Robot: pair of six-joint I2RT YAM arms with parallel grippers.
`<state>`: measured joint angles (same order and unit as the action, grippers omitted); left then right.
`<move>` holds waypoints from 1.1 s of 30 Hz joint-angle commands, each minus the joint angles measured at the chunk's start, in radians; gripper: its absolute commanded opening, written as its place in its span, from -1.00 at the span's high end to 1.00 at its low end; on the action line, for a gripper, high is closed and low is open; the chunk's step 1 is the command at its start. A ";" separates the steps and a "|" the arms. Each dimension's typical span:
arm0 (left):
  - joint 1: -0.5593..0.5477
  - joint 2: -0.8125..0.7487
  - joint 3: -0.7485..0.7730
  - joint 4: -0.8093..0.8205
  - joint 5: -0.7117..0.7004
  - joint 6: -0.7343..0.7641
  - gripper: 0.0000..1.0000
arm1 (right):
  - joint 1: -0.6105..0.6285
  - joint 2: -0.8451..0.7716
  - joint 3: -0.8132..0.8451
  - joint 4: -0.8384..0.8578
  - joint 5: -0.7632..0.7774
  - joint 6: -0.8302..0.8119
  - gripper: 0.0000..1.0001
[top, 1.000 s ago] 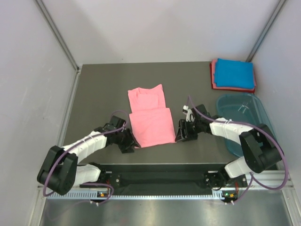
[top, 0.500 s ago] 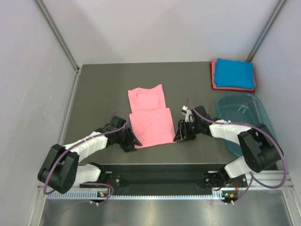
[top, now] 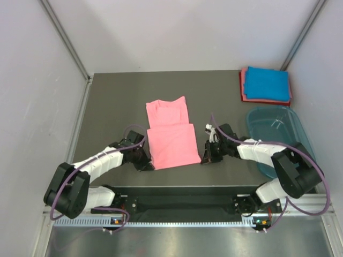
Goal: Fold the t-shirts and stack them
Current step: Fold the tshirt
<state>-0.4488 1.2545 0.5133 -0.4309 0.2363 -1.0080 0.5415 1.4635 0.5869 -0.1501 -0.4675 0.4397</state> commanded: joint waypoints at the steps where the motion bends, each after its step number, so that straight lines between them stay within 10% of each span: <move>1: -0.002 -0.027 0.059 -0.176 -0.094 0.052 1.00 | 0.011 -0.090 -0.001 -0.038 0.076 -0.033 1.00; 8: -0.002 -0.035 -0.009 -0.134 -0.017 0.040 0.88 | 0.055 -0.155 -0.009 -0.059 0.110 -0.012 1.00; 20: -0.002 -0.029 0.011 -0.163 -0.029 0.052 0.30 | 0.100 -0.170 -0.056 0.033 0.067 0.103 0.07; 33: -0.001 -0.038 0.002 -0.138 -0.049 0.077 0.43 | 0.160 -0.095 -0.091 0.168 0.116 0.175 0.10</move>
<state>-0.4488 1.2190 0.5224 -0.5606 0.2195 -0.9581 0.6853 1.3529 0.5076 -0.0597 -0.3702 0.5987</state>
